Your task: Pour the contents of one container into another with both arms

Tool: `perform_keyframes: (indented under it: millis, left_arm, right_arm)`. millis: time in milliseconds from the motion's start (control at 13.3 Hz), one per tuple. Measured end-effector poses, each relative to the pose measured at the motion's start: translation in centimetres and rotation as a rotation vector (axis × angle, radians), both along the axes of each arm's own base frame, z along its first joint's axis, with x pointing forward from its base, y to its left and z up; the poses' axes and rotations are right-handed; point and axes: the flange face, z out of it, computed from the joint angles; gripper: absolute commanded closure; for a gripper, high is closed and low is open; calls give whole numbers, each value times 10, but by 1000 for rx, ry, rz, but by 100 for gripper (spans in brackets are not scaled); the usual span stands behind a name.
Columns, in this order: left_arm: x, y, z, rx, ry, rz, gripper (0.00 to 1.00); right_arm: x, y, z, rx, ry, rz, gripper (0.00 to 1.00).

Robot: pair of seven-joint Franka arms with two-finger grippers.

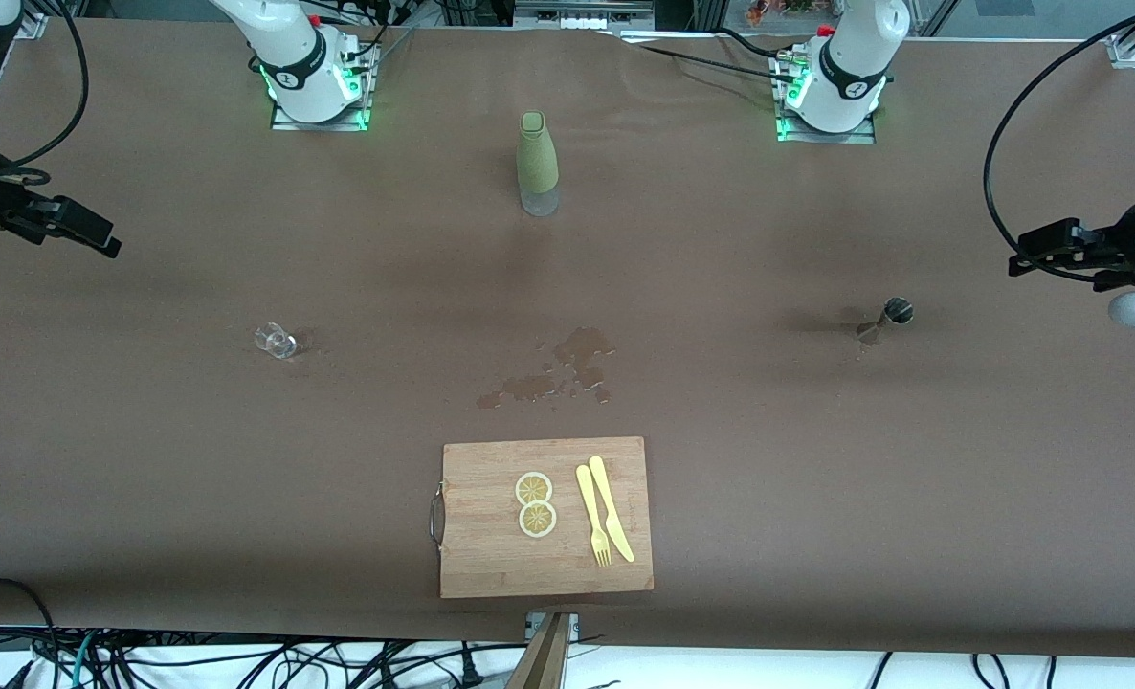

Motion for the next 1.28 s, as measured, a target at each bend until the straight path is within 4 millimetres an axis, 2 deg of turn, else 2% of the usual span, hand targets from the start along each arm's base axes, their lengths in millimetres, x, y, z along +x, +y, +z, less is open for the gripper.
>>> perform_keyframes:
  millis: [225, 375, 526, 826, 1276]
  left_arm:
    - [-18, -30, 26, 16, -21, 54, 0]
    - [-30, -35, 32, 17, -20, 64, 0]
    - [-36, -29, 31, 19, -13, 80, 0]
    - [-34, -29, 26, 25, -9, 113, 0]
    - [-23, -43, 12, 26, -8, 91, 0]
  right_arm:
    - [-8, 5, 6, 2, 25, 67, 0]
    - [-10, 5, 9, 2, 22, 84, 0]
    - [-10, 5, 9, 2, 22, 91, 0]
    - [-10, 5, 8, 3, 24, 101, 0]
    - [-10, 5, 8, 3, 26, 112, 0]
